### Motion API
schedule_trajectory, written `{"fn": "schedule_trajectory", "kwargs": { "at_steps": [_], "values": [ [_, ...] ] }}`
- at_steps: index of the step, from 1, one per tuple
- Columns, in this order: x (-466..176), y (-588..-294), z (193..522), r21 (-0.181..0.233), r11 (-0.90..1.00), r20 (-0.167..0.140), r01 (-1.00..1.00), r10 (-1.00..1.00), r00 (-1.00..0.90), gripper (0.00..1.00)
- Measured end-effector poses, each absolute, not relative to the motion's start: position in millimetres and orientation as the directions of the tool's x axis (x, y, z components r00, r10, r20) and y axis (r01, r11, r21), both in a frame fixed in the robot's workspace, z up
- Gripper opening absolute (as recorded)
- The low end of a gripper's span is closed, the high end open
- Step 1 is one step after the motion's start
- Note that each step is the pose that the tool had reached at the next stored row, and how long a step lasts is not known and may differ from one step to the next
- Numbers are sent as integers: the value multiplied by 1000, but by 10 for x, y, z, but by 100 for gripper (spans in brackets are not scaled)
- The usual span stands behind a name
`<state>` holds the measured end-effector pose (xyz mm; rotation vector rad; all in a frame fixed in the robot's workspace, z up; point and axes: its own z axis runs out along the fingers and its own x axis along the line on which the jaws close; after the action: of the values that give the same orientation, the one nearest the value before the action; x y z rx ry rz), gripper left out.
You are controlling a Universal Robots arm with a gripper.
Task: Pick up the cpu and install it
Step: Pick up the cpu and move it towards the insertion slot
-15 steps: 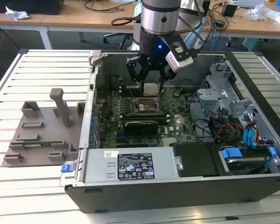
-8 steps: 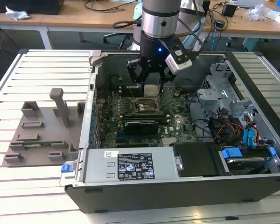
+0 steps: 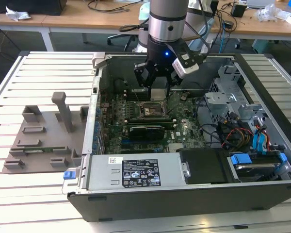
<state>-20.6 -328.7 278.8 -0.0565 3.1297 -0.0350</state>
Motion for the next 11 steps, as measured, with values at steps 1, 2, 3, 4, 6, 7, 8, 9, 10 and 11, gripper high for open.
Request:
{"fn": "schedule_trajectory", "kwargs": {
  "at_steps": [1,2,3,4,6,7,8,9,10,11],
  "values": [
    [-199,-3282,2786,-23,999,-11,-36,-36,-999,55],
    [-197,-3280,2786,-23,999,-11,-36,-36,-999,55],
    [-197,-3280,2786,-23,999,-11,-36,-36,-999,55],
    [-196,-3279,2785,-23,999,-11,-36,-36,-999,55],
    [-195,-3277,2784,-23,999,-11,-36,-36,-999,55],
    [-195,-3277,2784,-23,999,-11,-36,-36,-999,55],
    [-195,-3277,2784,-23,999,-11,-36,-36,-999,55],
    [-195,-3277,2784,-23,999,-11,-36,-36,-999,55],
    [-195,-3277,2783,-23,999,-11,-36,-36,-999,55],
    [-194,-3276,2783,-23,999,-11,-36,-36,-999,55]
  ]
}}
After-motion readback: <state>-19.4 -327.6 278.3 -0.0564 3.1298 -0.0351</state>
